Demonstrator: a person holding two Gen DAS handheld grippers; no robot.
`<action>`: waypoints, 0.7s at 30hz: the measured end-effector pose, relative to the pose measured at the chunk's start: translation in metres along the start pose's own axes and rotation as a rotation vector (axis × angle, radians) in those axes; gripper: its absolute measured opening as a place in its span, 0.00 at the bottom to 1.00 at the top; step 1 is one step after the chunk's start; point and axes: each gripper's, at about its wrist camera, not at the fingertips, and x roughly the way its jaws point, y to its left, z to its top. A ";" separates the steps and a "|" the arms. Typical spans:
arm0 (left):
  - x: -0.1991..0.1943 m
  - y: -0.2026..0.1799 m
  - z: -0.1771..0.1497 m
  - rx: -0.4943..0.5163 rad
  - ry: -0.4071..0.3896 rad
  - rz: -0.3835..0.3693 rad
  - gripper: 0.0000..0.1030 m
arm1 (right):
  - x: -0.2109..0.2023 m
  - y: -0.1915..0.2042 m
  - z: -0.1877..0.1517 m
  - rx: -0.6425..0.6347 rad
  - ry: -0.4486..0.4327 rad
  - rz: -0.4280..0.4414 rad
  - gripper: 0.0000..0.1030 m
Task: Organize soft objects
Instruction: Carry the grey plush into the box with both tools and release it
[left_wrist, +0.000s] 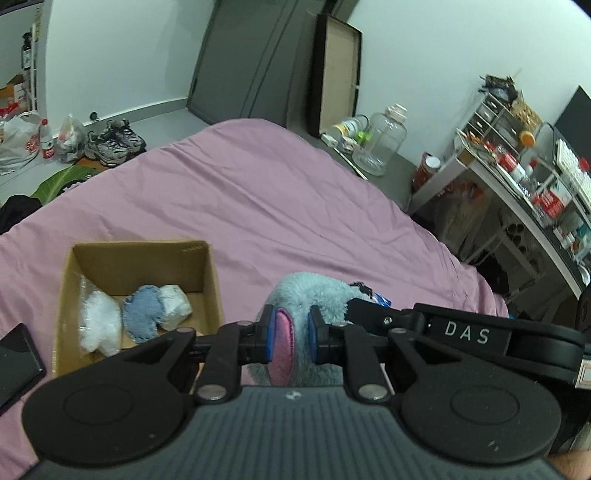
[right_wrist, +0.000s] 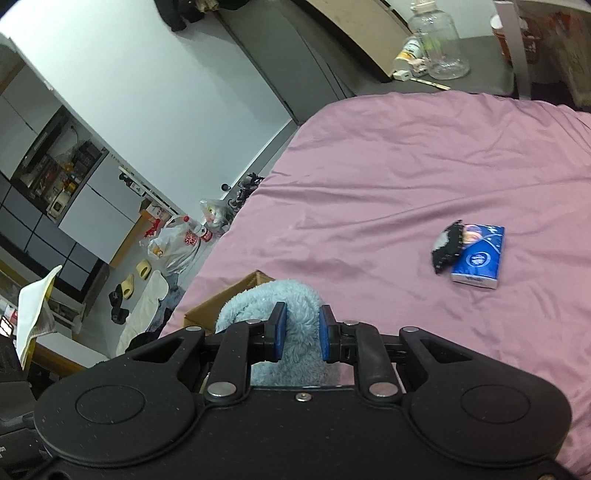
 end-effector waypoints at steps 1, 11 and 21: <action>-0.001 0.004 0.000 -0.007 -0.004 0.002 0.16 | 0.002 0.004 0.000 -0.004 0.000 0.000 0.18; -0.008 0.062 0.007 -0.117 -0.012 0.039 0.16 | 0.039 0.049 -0.013 -0.051 0.033 0.008 0.18; 0.002 0.099 0.013 -0.195 0.028 0.079 0.16 | 0.077 0.074 -0.017 -0.069 0.092 0.001 0.17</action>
